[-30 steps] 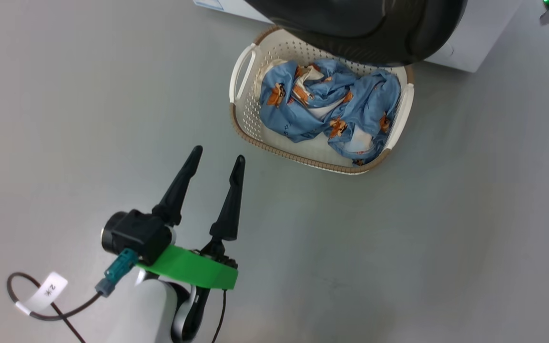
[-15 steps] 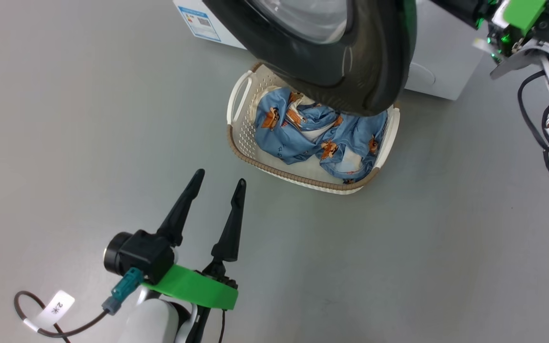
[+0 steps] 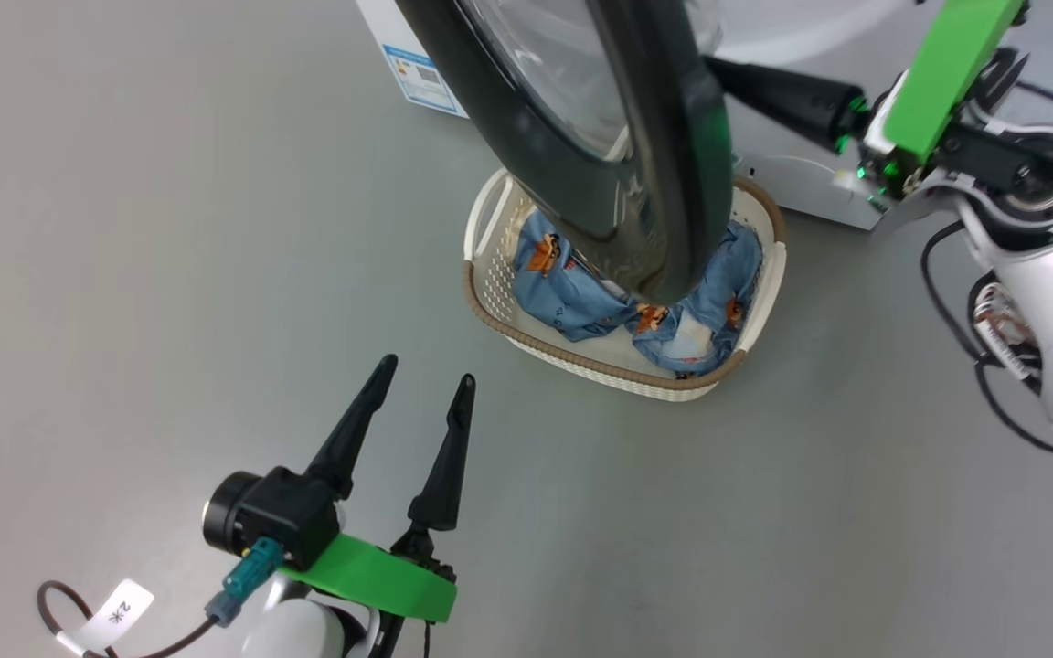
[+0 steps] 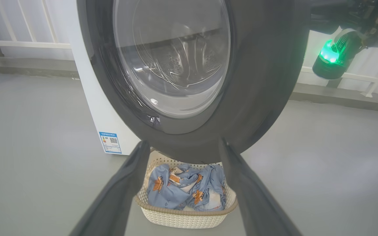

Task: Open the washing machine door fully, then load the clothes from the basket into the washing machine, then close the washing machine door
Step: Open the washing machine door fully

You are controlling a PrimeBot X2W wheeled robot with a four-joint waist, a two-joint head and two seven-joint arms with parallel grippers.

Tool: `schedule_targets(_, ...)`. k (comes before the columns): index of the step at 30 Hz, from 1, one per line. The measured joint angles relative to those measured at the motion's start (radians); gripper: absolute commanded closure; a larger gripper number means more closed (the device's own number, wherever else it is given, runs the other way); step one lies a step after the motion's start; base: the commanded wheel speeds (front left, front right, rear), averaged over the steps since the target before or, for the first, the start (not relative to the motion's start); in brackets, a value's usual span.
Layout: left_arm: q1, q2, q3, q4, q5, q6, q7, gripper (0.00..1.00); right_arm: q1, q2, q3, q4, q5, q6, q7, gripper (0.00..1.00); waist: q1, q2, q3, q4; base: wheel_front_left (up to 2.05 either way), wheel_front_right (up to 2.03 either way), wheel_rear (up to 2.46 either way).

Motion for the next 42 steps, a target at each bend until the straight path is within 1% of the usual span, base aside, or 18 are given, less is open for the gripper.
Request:
schedule_targets(1, 0.0, 0.001, 0.0, 0.0, 0.004, -0.005, 0.0, 0.0, 0.007, 0.005, 0.001, -0.004, 0.0, 0.0, 0.0, 1.0, -0.0001, 0.0, -0.003, 0.004, 0.0, 0.0, 0.0)
schedule_targets(16, 0.023, 0.003, 0.001, -0.001, 0.005, -0.006, 0.0, 0.0, 0.049, 0.074, 0.033, -0.016, 0.0, 0.0, 0.043, 1.0, 0.0001, 0.0, -0.03, 0.063, 0.0, 0.0, 0.0)
schedule_targets(24, 0.038, 0.003, 0.0, -0.001, 0.005, -0.006, 0.0, 0.0, 0.068, 0.098, 0.041, -0.015, -0.003, 0.0, 0.053, 1.0, 0.0, 0.0, -0.035, 0.088, 0.0, 0.0, 0.0)
schedule_targets(31, 0.038, 0.003, 0.0, -0.001, 0.005, -0.006, 0.0, 0.0, 0.071, 0.109, 0.04, -0.014, -0.009, 0.0, 0.054, 1.0, 0.0001, 0.0, -0.044, 0.088, 0.0, 0.0, 0.0)
schedule_targets(40, 0.038, 0.003, 0.017, 0.009, 0.005, -0.011, 0.0, 0.0, 0.13, 0.093, 0.03, -0.036, -0.021, 0.0, 0.018, 1.0, 0.0001, 0.0, -0.073, 0.06, 0.0, 0.0, 0.0)
schedule_targets(41, 0.038, 0.004, 0.021, 0.011, 0.005, -0.012, 0.0, 0.0, 0.134, 0.087, 0.029, -0.039, -0.026, 0.0, 0.014, 1.0, 0.0001, 0.0, -0.077, 0.055, 0.0, 0.0, 0.0)
schedule_targets(42, 0.038, 0.004, 0.023, 0.013, 0.005, -0.014, 0.0, 0.0, 0.138, 0.082, 0.026, -0.043, -0.037, 0.0, 0.008, 0.96, 0.0001, 0.0, -0.082, 0.05, 0.0, 0.0, 0.0)
